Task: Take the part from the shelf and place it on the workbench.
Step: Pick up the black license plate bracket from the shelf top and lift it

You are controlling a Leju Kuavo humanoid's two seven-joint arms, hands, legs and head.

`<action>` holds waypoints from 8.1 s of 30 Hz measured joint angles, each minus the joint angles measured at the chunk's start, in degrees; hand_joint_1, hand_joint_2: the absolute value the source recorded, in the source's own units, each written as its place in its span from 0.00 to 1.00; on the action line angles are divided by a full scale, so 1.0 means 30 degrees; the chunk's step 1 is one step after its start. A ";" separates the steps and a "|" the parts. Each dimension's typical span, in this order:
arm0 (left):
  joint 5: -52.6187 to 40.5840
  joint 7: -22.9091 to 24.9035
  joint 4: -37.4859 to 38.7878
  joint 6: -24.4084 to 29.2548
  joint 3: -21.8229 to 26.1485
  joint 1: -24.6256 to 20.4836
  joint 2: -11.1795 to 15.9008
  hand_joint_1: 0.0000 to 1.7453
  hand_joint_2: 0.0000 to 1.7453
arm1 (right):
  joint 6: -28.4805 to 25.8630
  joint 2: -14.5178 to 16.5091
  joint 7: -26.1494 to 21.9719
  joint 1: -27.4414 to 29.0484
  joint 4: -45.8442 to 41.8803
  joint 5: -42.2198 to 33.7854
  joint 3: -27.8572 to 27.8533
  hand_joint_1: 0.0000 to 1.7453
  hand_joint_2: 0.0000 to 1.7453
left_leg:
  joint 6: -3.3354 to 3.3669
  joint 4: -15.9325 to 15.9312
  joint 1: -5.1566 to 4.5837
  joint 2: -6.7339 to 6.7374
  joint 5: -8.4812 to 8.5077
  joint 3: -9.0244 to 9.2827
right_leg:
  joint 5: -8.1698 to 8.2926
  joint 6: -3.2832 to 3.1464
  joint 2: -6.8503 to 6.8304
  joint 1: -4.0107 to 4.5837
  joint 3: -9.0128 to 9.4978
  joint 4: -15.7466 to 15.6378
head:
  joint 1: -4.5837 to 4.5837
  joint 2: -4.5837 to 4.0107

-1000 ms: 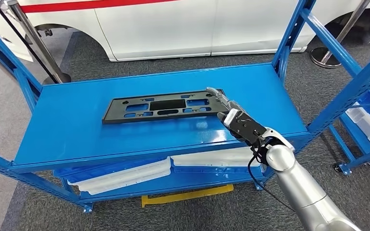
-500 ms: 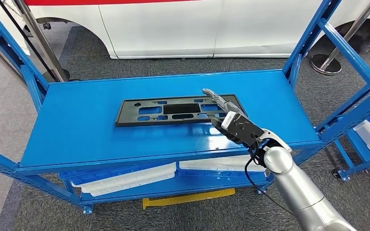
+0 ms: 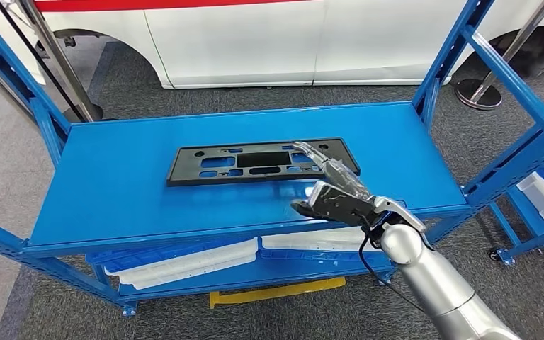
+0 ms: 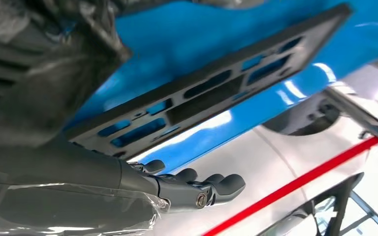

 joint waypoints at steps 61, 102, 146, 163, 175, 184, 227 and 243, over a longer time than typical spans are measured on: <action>0.0117 0.1543 -0.1809 -0.0024 -0.1701 0.0400 0.0273 0.00 0.00 | -0.8590 0.6543 0.3009 -0.4859 1.5592 1.4376 0.2645 0.00 1.00 | -0.0067 -0.0004 0.0041 0.0029 0.0026 0.0010 | -0.0082 -0.0021 0.0005 0.0027 -0.0081 0.0164 | 0.0000 0.0000; 0.0630 0.0923 -0.0652 -0.0324 -0.1732 -0.0022 -0.0188 0.00 0.00 | -1.0737 0.6736 0.2780 -0.4865 1.6735 1.5811 0.1676 0.00 0.00 | -0.0067 -0.0004 0.0040 0.0027 0.0026 0.0010 | -0.0082 -0.0021 0.0002 0.0029 -0.0076 0.0165 | -0.0002 0.0000; 0.0887 0.0772 -0.0397 -0.0373 -0.2555 -0.0252 -0.0281 0.00 0.00 | -0.7239 0.6723 0.2351 -0.5038 1.6868 1.5855 0.1676 0.00 1.00 | -0.0868 0.0119 0.0394 0.0037 0.0428 -0.0465 | -0.0032 -0.0338 0.0134 0.0048 -0.0371 0.0386 | -0.0004 0.0000; 0.1301 0.0505 -0.0138 -0.0681 -0.2816 -0.0343 -0.0313 0.00 0.00 | -0.7510 0.6758 0.2525 -0.5193 1.7382 1.5767 0.1676 0.00 1.00 | -0.0386 0.0002 0.0237 -0.0006 0.0257 -0.0313 | -0.0005 -0.0095 0.0082 -0.0033 -0.0103 0.0035 | 0.0000 0.0000; 0.1674 0.0275 -0.0138 -0.0690 -0.2816 -0.0354 -0.0321 0.00 0.00 | -0.7471 0.6759 0.2678 -0.5250 1.7391 1.5766 0.1676 0.92 1.00 | -0.0399 -0.0001 0.0246 0.0002 0.0280 -0.0265 | -0.0001 -0.0051 0.0085 0.0034 -0.0091 0.0098 | 0.0000 0.0000; 0.1883 0.0337 -0.0138 -0.0665 -0.2834 -0.0321 -0.0321 0.00 0.00 | -0.7701 0.6692 0.2838 -0.5234 1.7389 1.5538 0.1669 0.93 1.00 | -0.0402 -0.0014 0.0261 0.0020 0.0278 -0.0255 | -0.0027 -0.0077 0.0083 0.0030 -0.0105 0.0102 | 0.0000 0.0000; 0.3100 0.0022 -0.0051 -0.0542 -0.3140 -0.0322 -0.0322 0.00 1.00 | -1.0544 0.6147 0.2997 -0.4414 1.6480 1.6593 0.1414 1.00 1.00 | -0.0400 -0.0014 0.0267 0.0008 0.0279 -0.0201 | -0.0028 -0.0076 0.0072 0.0009 -0.0050 0.0101 | 0.0000 0.0000; 0.3411 -0.0043 -0.0036 0.0672 -0.3841 -0.0350 -0.0328 0.00 1.00 | -1.5050 0.2949 0.4912 -0.1450 0.8000 2.4590 0.2025 1.00 1.00 | -0.0400 -0.0003 0.0219 0.0006 0.0258 -0.0255 | -0.0029 -0.0061 0.0076 0.0011 -0.0086 0.0092 | 0.0000 0.0000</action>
